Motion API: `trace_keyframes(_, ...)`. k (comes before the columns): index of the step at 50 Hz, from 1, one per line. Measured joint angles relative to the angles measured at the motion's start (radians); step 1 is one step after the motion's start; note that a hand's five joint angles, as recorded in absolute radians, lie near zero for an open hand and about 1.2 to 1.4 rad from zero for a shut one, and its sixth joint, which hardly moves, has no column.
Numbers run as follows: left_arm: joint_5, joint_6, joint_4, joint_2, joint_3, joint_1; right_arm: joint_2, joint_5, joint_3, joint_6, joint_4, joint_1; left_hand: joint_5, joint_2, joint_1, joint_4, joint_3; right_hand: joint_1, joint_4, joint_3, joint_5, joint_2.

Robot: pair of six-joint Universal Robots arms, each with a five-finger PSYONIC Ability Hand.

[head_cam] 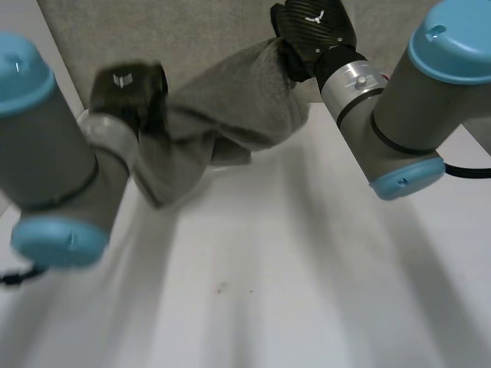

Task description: Fold the laundry

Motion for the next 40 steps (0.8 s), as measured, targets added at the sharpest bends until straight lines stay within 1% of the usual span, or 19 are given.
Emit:
trace_keyframes(3,-0.033,-0.03,-0.023,0.056,-0.138,-0.046,-0.043,-0.055,0.095,-0.008,0.01,0.003,0.0,0.0,0.0,0.0,0.0,0.0,0.0,0.0,0.002,0.0)
trace_keyframes(6,-0.042,-0.043,-0.032,0.081,-0.24,-0.083,-0.066,-0.083,0.181,-0.02,0.045,0.005,0.001,0.0,0.0,0.0,0.0,0.0,0.0,0.0,0.002,0.0)
trace_keyframes(9,-0.045,-0.056,-0.041,0.095,-0.383,-0.15,-0.083,-0.102,0.315,-0.073,0.152,0.006,-0.001,-0.008,0.0,-0.004,-0.008,0.0,0.004,0.006,0.002,0.0)
trace_keyframes(12,-0.043,-0.066,-0.049,0.095,-0.451,-0.187,-0.086,-0.105,0.389,-0.131,0.246,0.004,-0.051,-0.089,-0.019,-0.077,-0.089,0.0,0.004,0.006,0.002,0.0)
trace_keyframes(14,-0.041,-0.081,-0.065,0.095,-0.505,-0.214,-0.089,-0.104,0.452,-0.2,0.352,0.001,-0.338,-0.352,-0.343,-0.353,-0.35,0.0,0.001,0.006,0.001,0.002)
trace_keyframes(15,-0.04,-0.086,-0.073,0.096,-0.516,-0.22,-0.09,-0.105,0.468,-0.218,0.383,-0.001,-0.476,-0.51,-0.469,-0.512,-0.506,-0.018,-0.035,-0.041,-0.019,-0.041)
trace_keyframes(16,-0.039,-0.091,-0.083,0.098,-0.528,-0.224,-0.091,-0.106,0.485,-0.238,0.416,-0.003,-0.573,-0.594,-0.561,-0.583,-0.591,-0.111,-0.195,-0.179,-0.148,-0.18)
trace_keyframes(17,-0.038,-0.099,-0.102,0.101,-0.542,-0.23,-0.094,-0.107,0.51,-0.267,0.464,-0.007,-0.623,-0.632,-0.609,-0.633,-0.63,-0.133,-0.229,-0.211,-0.175,-0.212)
trace_keyframes(18,-0.037,-0.105,-0.117,0.105,-0.549,-0.232,-0.098,-0.108,0.529,-0.284,0.493,-0.012,-0.732,-0.75,-0.696,-0.745,-0.741,-0.133,-0.229,-0.211,-0.175,-0.212)
trace_keyframes(19,-0.037,-0.109,-0.131,0.109,-0.553,-0.233,-0.103,-0.108,0.544,-0.297,0.514,-0.017,-0.769,-0.78,-0.732,-0.781,-0.779,-0.362,-0.549,-0.525,-0.472,-0.524)
trace_keyframes(20,-0.036,-0.114,-0.148,0.116,-0.555,-0.233,-0.113,-0.109,0.564,-0.31,0.533,-0.025,-0.783,-0.794,-0.74,-0.797,-0.792,-0.438,-0.652,-0.626,-0.573,-0.616)
trace_keyframes(21,-0.035,-0.116,-0.156,0.12,-0.554,-0.232,-0.119,-0.109,0.572,-0.314,0.538,-0.03,-0.808,-0.823,-0.758,-0.823,-0.823,-0.438,-0.652,-0.626,-0.573,-0.616)
trace_keyframes(24,-0.034,-0.12,-0.187,0.145,-0.535,-0.22,-0.161,-0.11,0.606,-0.314,0.53,-0.051,-0.851,-0.862,-0.806,-0.864,-0.861,-0.551,-0.792,-0.76,-0.716,-0.744)
trace_keyframes(26,-0.032,-0.121,-0.201,0.166,-0.503,-0.201,-0.205,-0.111,0.631,-0.29,0.489,-0.071,-0.86,-0.872,-0.808,-0.875,-0.871,-0.587,-0.848,-0.81,-0.773,-0.789)
trace_keyframes(30,-0.029,-0.119,-0.204,0.177,-0.471,-0.183,-0.238,-0.113,0.649,-0.258,0.444,-0.088,-0.866,-0.878,-0.817,-0.88,-0.878,-0.589,-0.854,-0.816,-0.78,-0.791)
trace_keyframes(31,-0.019,-0.116,-0.198,0.187,-0.416,-0.151,-0.255,-0.114,0.659,-0.237,0.417,-0.098,-0.868,-0.88,-0.817,-0.883,-0.878,-0.589,-0.857,-0.818,-0.782,-0.791)
trace_keyframes(32,-0.009,-0.115,-0.191,0.186,-0.391,-0.135,-0.31,-0.121,0.698,-0.159,0.327,-0.13,-0.868,-0.881,-0.817,-0.883,-0.879,-0.589,-0.857,-0.818,-0.786,-0.791)
trace_keyframes(33,-0.004,-0.114,-0.188,0.183,-0.381,-0.13,-0.319,-0.122,0.705,-0.148,0.315,-0.135,-0.869,-0.881,-0.817,-0.883,-0.879,-0.589,-0.857,-0.818,-0.786,-0.791)
trace_keyframes(40,0.155,-0.095,-0.133,0.063,-0.236,-0.059,-0.393,-0.148,0.789,-0.074,0.221,-0.19,-0.823,-0.832,-0.791,-0.838,-0.832,-0.589,-0.857,-0.818,-0.786,-0.791)
